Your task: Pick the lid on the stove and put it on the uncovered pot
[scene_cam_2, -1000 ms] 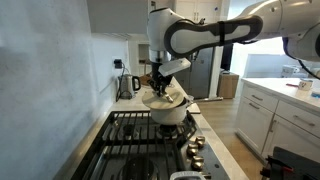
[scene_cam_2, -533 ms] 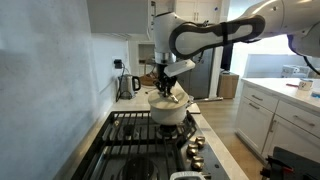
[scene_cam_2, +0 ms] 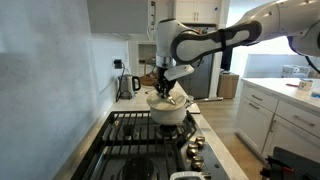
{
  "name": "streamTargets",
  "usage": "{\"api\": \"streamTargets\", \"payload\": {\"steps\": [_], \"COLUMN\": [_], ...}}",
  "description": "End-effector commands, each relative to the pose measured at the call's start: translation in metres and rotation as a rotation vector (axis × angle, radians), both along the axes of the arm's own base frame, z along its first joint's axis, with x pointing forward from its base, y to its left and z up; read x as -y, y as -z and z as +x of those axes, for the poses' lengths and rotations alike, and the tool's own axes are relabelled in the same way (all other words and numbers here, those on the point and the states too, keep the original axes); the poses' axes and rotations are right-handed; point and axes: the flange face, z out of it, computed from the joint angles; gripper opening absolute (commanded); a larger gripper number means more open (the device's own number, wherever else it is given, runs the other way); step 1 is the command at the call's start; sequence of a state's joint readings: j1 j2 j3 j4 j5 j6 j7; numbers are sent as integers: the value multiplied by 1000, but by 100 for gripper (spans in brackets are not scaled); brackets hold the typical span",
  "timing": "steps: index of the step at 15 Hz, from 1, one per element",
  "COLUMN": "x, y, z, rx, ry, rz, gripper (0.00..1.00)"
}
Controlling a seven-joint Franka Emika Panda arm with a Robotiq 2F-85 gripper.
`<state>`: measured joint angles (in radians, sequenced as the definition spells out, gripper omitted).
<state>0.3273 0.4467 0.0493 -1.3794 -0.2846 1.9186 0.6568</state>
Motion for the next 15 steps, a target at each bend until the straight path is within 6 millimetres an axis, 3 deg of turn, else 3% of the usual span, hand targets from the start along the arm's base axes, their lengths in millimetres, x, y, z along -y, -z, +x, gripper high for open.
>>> {"api": "streamTargets", "payload": {"steps": [1, 15], "x": [11, 29], "y": [-13, -8], "z": [-3, 3], "rx": [24, 3], "ry": [9, 46], "rz": [30, 49], "gripper": [6, 6]}}
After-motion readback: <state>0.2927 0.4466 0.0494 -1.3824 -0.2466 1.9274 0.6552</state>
